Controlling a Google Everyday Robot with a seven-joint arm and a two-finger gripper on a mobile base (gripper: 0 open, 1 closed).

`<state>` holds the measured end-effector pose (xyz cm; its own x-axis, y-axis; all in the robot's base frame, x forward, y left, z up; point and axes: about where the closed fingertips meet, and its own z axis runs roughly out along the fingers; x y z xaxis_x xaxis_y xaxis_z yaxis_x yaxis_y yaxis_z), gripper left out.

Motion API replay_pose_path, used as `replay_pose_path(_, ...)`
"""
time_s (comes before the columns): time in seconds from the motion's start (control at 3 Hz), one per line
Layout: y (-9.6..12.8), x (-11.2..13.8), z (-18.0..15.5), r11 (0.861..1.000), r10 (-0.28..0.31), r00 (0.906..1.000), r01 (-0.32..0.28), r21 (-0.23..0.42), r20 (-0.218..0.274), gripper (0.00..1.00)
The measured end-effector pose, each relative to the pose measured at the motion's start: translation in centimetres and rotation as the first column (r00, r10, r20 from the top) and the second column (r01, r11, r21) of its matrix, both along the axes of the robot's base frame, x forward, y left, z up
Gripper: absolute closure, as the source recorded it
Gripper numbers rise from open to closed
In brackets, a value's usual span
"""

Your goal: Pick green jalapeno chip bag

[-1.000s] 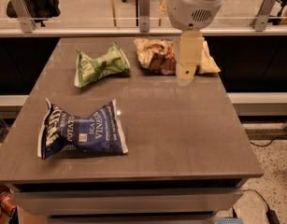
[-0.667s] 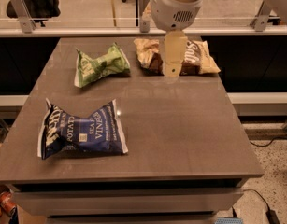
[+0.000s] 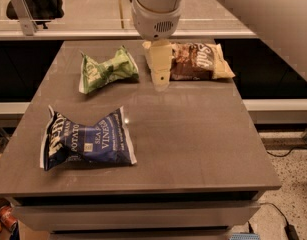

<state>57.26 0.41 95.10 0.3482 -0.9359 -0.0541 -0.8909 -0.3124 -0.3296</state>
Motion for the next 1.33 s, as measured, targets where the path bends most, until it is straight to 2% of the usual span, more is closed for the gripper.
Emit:
replay_pose_path(0.33, -0.5, 0.2, 0.0, 1.0, -0.024, 0.9995, 0.024, -0.011, 0.023, 0.0)
replay_pose_path(1.0, 1.6, 3.2, -0.8, 0.999, 0.042, 0.9968, -0.04, -0.032, 0.068, 0.0)
replay_pose_path(1.33, 3.2, 4.7, -1.6, 0.995, 0.095, 0.9923, -0.093, -0.032, 0.08, 0.0)
